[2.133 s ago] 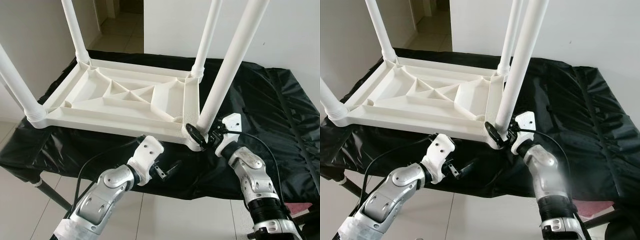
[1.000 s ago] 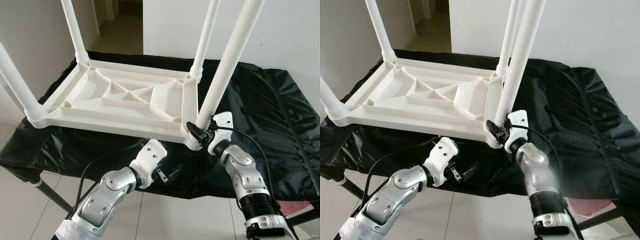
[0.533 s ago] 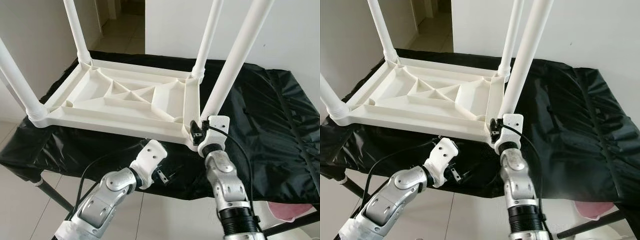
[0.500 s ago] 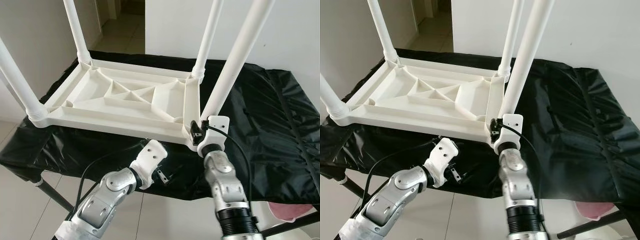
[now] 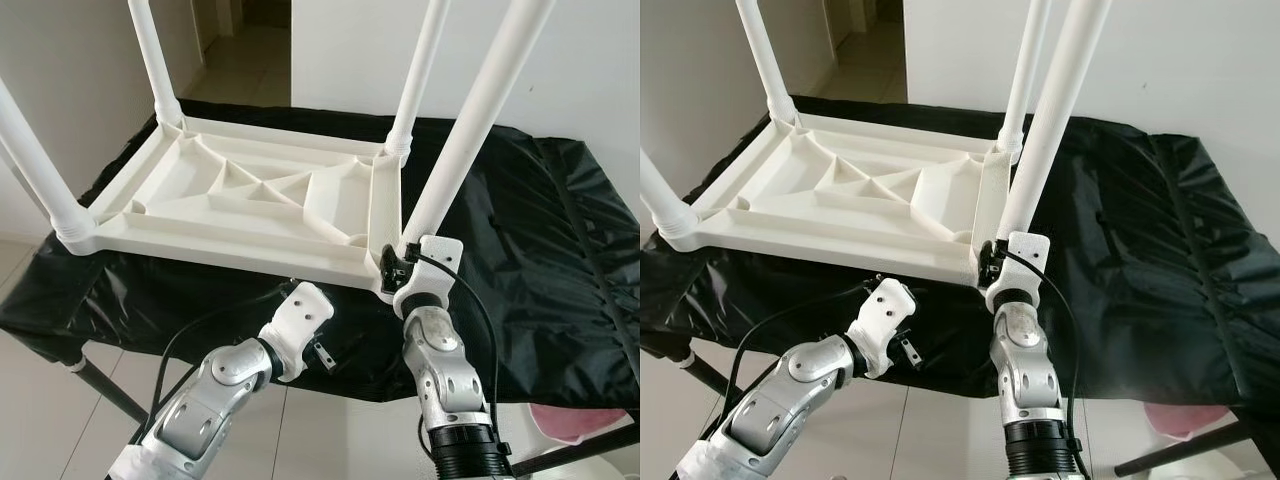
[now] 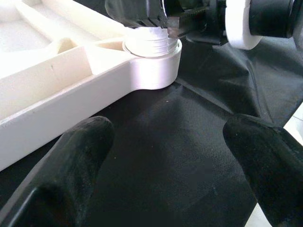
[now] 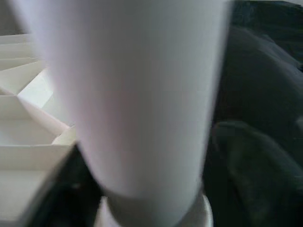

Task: Building children table

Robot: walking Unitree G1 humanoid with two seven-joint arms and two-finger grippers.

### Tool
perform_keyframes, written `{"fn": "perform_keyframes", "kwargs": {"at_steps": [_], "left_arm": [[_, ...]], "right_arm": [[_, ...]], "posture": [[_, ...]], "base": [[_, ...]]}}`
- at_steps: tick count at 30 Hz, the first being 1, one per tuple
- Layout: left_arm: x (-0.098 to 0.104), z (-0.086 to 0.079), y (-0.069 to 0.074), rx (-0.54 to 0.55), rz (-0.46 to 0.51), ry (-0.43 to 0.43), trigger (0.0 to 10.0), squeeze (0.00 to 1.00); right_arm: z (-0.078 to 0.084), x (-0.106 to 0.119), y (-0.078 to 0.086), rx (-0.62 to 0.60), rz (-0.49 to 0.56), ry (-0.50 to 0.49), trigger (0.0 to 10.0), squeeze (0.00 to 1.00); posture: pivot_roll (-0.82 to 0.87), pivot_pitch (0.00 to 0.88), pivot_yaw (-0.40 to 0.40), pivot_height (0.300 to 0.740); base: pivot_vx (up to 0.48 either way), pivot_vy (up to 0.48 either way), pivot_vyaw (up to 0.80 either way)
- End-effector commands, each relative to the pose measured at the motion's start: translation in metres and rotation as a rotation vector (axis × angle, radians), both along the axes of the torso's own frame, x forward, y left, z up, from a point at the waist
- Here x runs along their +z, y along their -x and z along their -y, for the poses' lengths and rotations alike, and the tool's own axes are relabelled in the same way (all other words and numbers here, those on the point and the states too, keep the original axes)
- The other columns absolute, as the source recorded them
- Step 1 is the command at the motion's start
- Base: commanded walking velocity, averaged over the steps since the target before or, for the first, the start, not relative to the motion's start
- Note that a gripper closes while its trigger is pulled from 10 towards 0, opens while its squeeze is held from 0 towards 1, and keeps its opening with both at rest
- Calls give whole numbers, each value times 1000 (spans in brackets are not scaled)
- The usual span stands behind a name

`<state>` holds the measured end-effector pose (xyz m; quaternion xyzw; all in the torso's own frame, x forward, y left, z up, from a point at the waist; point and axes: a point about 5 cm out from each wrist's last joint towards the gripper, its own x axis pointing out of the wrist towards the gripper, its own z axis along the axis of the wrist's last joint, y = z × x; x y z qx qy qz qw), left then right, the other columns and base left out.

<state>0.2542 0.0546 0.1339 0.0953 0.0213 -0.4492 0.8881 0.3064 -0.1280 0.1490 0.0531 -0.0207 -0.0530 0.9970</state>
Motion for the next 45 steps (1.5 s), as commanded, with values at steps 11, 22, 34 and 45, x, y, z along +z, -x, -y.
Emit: {"fn": "perform_keyframes", "kwargs": {"at_steps": [11,22,34,45], "left_arm": [[3,1,2,-29,13,-5,10000,0],[4,2,0,-42,17,-10,10000,0],[4,2,0,-46,23,-16,10000,0],[5,3,-1,-45,20,-12,10000,0]], "right_arm": [[20,8,-5,306,35,48,10000,0],[29,9,-14,552,46,198,10000,0],[37,-5,-23,736,-25,315,0,0],[43,-6,-26,731,-22,313,10000,0]], "posture": [[-14,70,-19,740],[-18,64,-8,740],[-7,50,-5,740],[-12,70,-2,740]], "base": [[0,0,0],[0,0,0],[0,0,0],[0,0,0]]}}
